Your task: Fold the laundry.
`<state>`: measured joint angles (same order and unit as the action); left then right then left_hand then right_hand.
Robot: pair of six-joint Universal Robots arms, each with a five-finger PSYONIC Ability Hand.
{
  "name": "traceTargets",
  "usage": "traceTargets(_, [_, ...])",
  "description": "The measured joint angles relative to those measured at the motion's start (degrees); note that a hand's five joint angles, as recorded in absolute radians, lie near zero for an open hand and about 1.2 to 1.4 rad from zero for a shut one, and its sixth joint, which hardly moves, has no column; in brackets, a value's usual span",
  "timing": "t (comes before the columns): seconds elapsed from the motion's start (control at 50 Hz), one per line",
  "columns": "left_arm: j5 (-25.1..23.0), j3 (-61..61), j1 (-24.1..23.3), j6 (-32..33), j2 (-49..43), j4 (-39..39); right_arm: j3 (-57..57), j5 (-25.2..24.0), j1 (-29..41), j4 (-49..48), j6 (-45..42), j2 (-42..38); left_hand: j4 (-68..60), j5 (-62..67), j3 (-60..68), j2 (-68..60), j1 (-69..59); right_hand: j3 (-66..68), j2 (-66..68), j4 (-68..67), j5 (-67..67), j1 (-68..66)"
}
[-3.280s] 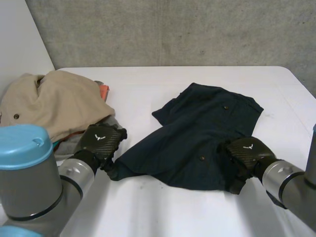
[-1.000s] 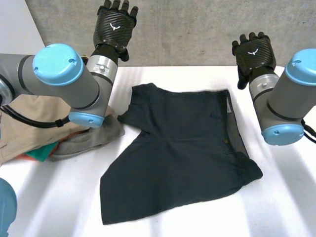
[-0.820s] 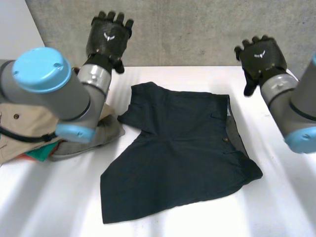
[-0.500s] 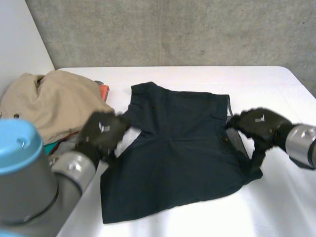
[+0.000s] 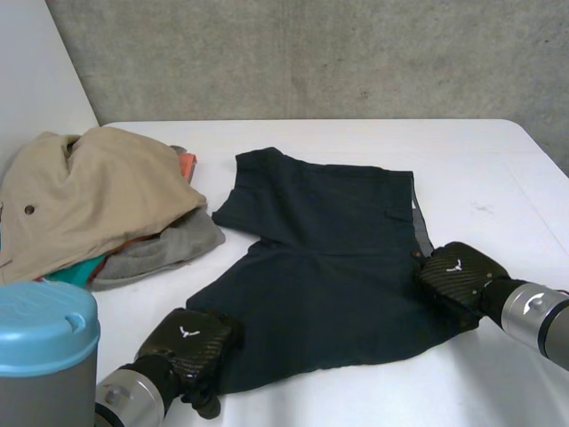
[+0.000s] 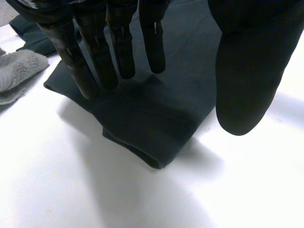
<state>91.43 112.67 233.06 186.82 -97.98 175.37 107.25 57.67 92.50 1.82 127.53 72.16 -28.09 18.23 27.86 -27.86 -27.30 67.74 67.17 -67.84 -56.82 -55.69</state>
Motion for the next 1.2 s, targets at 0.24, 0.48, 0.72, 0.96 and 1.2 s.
traceTargets(0.24, [0.75, -0.9, -2.23, 1.2, -3.86, 0.8, -1.23, 0.23, 0.15, -0.72, 7.3, -0.68, -5.51, 5.31, 5.64, -5.54, -6.65, 0.05, 0.0, -0.21, -0.03, -1.21])
traceTargets(0.48, [3.94, -2.5, -2.49, 4.82, -6.54, 4.99, -1.6, 0.59, 0.03, -1.02, 9.49, -0.62, -10.33, 9.79, 10.13, -10.46, -11.22, 0.05, 0.0, -0.22, -0.03, -1.21])
traceTargets(0.72, [5.29, -3.14, -2.35, 9.47, -9.1, 8.76, -1.37, 0.96, -0.32, -0.7, 10.17, -0.24, -28.11, 27.59, 28.07, -29.01, -29.75, -14.03, -14.66, 14.09, 12.37, 10.08])
traceTargets(0.96, [5.6, -6.15, -2.05, 13.39, -9.42, 13.56, -0.05, -0.42, -3.21, 1.61, 16.52, 7.98, -40.32, 38.06, 40.04, -40.31, -37.97, -38.97, -38.12, 39.15, 38.11, 30.18])
traceTargets(1.2, [5.53, -13.19, 1.8, 14.8, -9.6, 14.01, 2.22, -3.92, -3.55, 5.04, 11.88, 8.16, -40.54, 38.06, 40.07, -40.32, -37.96, -41.61, -40.55, 42.05, 40.91, 32.56])
